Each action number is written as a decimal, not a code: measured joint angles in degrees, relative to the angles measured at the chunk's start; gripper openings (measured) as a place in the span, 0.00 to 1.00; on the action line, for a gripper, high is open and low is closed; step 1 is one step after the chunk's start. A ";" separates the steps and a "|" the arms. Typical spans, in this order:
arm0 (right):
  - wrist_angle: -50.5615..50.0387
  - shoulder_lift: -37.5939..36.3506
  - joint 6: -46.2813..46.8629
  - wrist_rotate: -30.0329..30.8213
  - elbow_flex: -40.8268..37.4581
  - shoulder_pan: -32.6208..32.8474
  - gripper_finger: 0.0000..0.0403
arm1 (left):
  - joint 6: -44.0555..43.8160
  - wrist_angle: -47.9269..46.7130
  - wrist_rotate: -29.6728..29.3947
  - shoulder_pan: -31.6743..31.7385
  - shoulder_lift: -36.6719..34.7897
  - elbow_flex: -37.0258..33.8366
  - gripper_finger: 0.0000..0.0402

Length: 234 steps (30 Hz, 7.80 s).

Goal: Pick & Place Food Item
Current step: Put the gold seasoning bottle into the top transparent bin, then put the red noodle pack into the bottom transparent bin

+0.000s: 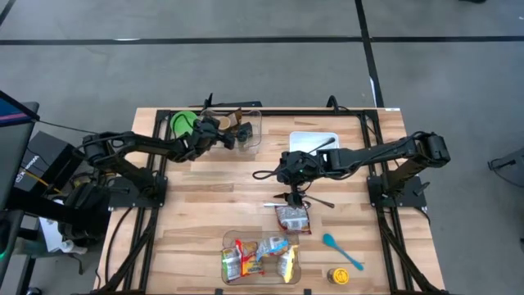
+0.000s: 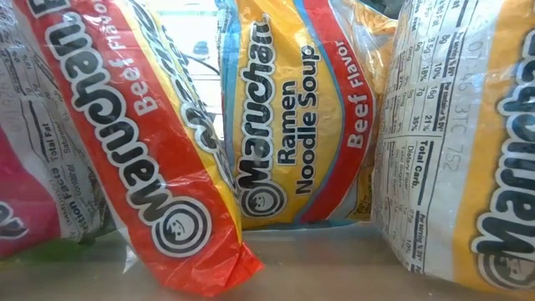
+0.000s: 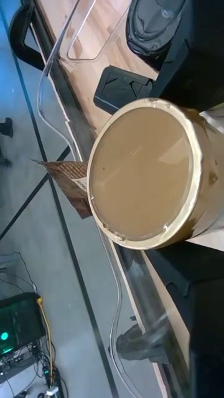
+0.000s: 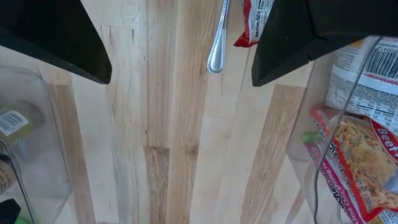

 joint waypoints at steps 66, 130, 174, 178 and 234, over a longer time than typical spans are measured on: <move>-0.85 0.02 0.48 0.00 -0.04 0.04 0.95 | 4.74 -1.21 2.82 -0.09 -12.49 -0.18 0.87; -16.34 -12.16 12.30 -0.02 0.00 5.30 0.95 | 15.45 -9.09 43.34 -23.26 -26.93 -0.15 0.36; -26.61 -18.29 46.34 13.86 -17.69 9.88 0.95 | 14.41 -8.64 43.32 -23.24 -26.93 -0.15 0.36; -23.54 -19.11 45.61 11.47 -20.52 8.04 0.95 | 13.76 -8.68 43.32 -23.24 -26.93 -0.15 0.37; 10.37 -9.26 60.50 1.24 -28.83 10.82 0.74 | 13.31 -8.62 43.32 -23.24 -26.93 -0.15 0.38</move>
